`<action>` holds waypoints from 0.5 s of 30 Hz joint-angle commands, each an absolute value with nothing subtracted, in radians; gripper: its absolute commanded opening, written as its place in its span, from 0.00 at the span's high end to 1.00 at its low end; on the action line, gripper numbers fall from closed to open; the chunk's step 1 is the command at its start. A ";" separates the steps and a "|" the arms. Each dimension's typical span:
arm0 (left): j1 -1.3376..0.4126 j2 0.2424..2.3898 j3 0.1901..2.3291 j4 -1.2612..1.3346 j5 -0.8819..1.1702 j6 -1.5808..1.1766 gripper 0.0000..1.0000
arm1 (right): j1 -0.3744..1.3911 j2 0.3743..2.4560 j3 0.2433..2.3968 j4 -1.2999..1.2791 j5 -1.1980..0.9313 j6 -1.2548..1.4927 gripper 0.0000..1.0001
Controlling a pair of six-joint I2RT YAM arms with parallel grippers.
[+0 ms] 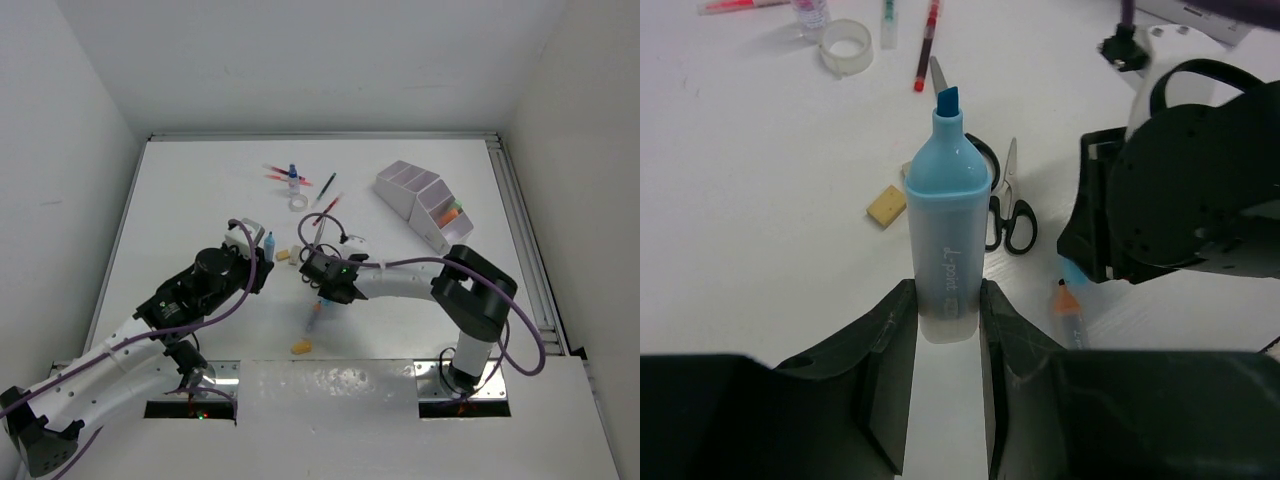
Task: Sort the stationery into containers
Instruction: Move the pen to the center of the board.
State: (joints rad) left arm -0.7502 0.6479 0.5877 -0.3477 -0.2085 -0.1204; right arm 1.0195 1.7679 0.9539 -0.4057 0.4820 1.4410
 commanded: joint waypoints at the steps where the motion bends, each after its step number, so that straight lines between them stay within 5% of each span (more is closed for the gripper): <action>1: -0.733 0.647 0.598 -0.304 -0.201 -0.118 1.00 | 1.011 1.824 1.028 -0.569 0.483 1.119 0.70; 9: -0.732 0.646 0.597 -0.302 -0.202 -0.118 1.00 | 0.999 1.819 1.048 -0.572 0.439 1.057 0.45; 15: -0.730 0.644 0.595 -0.302 -0.199 -0.118 1.00 | 1.002 1.792 1.023 -0.529 0.416 1.091 0.53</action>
